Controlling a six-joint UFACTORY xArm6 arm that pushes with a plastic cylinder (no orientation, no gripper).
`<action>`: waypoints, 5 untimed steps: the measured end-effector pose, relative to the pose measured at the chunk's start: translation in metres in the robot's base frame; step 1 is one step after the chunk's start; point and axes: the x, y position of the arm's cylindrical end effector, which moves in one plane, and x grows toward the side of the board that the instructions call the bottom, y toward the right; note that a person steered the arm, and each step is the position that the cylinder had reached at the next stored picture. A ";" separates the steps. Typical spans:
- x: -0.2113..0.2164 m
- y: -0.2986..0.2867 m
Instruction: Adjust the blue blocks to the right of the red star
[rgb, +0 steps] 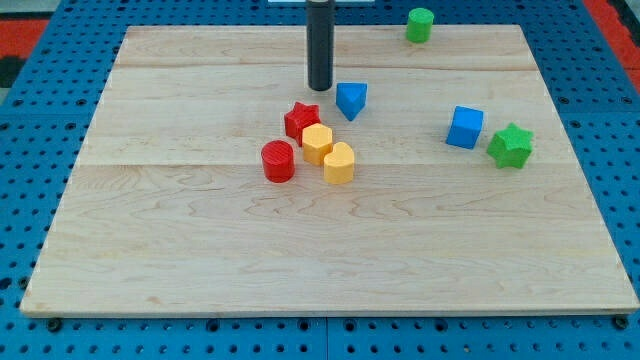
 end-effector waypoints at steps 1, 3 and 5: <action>0.000 0.066; -0.002 0.030; 0.011 0.146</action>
